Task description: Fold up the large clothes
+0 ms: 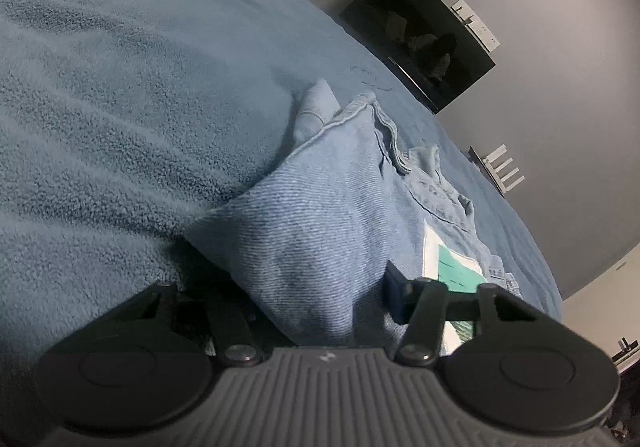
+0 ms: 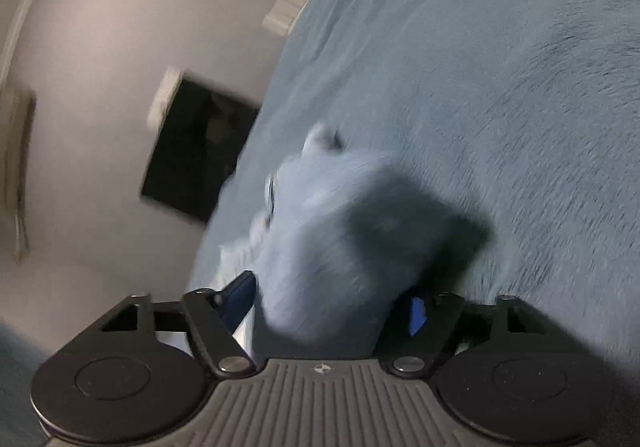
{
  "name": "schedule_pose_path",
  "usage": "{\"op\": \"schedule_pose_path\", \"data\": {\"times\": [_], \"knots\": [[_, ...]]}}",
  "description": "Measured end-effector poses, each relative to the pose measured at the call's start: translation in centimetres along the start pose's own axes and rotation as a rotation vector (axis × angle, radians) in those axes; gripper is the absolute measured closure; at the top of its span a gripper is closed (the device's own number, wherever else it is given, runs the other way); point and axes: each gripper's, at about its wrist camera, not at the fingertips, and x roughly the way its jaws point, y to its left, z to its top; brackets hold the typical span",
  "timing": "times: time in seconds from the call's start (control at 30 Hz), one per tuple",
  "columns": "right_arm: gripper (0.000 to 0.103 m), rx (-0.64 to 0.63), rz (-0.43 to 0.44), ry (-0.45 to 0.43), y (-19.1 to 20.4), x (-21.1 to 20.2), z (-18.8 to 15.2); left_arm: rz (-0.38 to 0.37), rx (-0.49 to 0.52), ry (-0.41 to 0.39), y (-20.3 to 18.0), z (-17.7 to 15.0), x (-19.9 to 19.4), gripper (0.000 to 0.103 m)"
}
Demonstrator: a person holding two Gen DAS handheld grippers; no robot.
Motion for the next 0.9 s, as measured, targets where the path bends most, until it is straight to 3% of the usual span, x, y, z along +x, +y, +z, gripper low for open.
{"op": "schedule_pose_path", "data": {"times": [0.07, 0.23, 0.3, 0.37, 0.47, 0.67, 0.9], "knots": [[0.043, -0.008, -0.017, -0.048, -0.1, -0.4, 0.9, 0.004, 0.009, -0.002, -0.1, -0.1, 0.0, 0.052], [0.043, 0.025, 0.018, 0.010, -1.2, 0.8, 1.2, -0.001, 0.011, 0.000, 0.1, -0.2, 0.3, 0.053], [0.054, 0.002, 0.017, 0.009, -1.1, 1.2, 1.3, -0.013, 0.014, -0.002, 0.0, -0.2, 0.2, 0.059], [0.066, -0.040, 0.019, 0.002, -0.7, 0.9, 1.2, -0.046, 0.007, -0.011, -0.1, -0.2, -0.1, 0.073], [0.073, -0.074, 0.028, -0.015, 0.9, 0.0, 1.2, -0.053, 0.032, -0.040, -1.2, -0.1, -1.3, 0.080], [0.076, -0.179, 0.058, -0.026, 4.3, -4.3, 1.3, -0.063, 0.066, -0.020, -1.9, -0.7, -4.2, 0.082], [0.076, -0.144, -0.003, -0.004, 4.1, -11.3, 1.4, -0.047, 0.144, 0.022, -3.9, -1.8, -8.7, 0.082]]}}
